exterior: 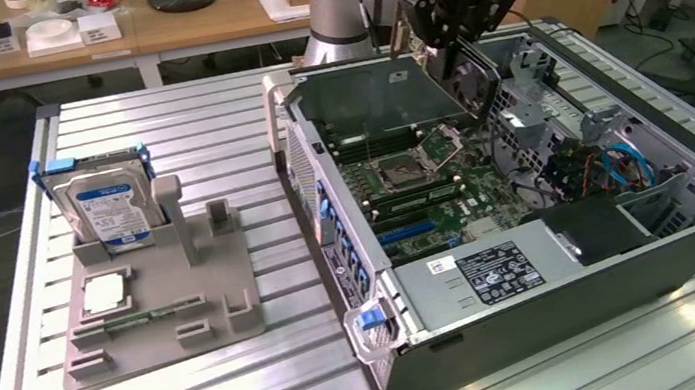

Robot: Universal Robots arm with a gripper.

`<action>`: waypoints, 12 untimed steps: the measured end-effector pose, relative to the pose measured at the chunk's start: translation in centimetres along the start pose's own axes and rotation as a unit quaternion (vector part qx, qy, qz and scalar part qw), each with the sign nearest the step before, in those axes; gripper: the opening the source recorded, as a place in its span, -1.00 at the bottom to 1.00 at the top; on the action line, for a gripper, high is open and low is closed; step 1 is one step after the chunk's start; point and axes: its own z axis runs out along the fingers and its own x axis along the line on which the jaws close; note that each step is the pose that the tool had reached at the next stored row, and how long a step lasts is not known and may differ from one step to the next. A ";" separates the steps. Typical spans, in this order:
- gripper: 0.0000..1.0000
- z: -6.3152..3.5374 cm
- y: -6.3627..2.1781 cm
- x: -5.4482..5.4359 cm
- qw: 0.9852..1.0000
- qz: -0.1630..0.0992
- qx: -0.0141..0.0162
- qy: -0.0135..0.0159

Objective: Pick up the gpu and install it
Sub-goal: 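Insert the gpu into the slot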

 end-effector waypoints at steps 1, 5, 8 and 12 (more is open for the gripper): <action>-0.44 0.00 0.00 0.0 1.000 -0.007 0.000 0.000; -0.44 0.00 0.00 0.0 0.999 -0.033 0.000 0.001; -0.44 0.00 0.00 0.0 0.999 -0.051 0.000 0.002; -0.44 0.00 0.00 0.0 0.997 -0.077 -0.001 0.003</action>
